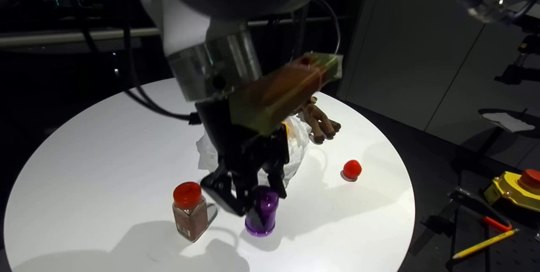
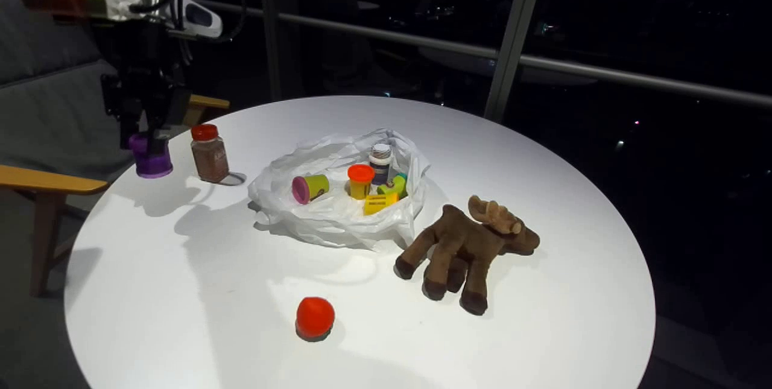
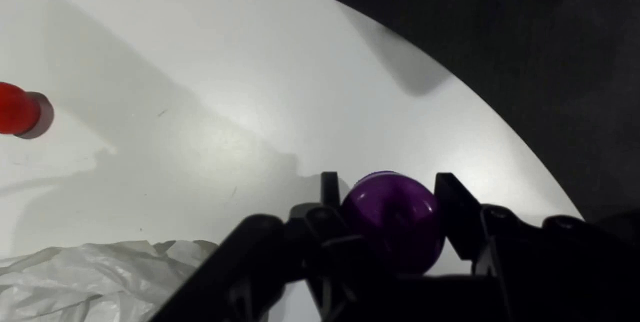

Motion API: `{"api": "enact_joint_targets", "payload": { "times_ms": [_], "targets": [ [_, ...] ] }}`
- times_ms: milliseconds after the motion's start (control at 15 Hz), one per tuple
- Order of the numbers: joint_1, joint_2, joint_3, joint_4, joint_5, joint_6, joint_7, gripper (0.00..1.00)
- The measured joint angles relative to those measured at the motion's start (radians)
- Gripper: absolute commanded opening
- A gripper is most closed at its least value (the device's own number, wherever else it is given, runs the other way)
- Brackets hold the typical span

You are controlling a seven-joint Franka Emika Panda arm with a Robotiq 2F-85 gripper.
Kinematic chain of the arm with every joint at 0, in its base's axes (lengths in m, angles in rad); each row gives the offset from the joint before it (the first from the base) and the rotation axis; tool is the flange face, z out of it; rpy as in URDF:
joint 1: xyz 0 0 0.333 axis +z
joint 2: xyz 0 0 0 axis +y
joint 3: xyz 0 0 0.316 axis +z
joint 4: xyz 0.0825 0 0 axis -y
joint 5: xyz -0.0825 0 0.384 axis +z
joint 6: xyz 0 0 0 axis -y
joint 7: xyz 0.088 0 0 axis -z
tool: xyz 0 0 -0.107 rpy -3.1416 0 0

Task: Remove all the contents from the white plastic bag and put them on the table one at a time

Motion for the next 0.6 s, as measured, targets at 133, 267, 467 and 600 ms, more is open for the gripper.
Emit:
{"api": "enact_joint_targets", "payload": {
  "times_ms": [133, 267, 467, 600],
  "targets": [
    [0.043, 0.057, 0.000, 0.003, -0.054, 0.036, 0.001, 0.26],
    [0.077, 0.109, -0.001, 0.005, -0.110, 0.057, 0.002, 0.26],
    [0.111, 0.168, -0.004, 0.020, -0.176, 0.074, 0.002, 0.77],
    [0.123, 0.191, -0.006, 0.032, -0.204, 0.080, 0.001, 0.90]
  ]
}}
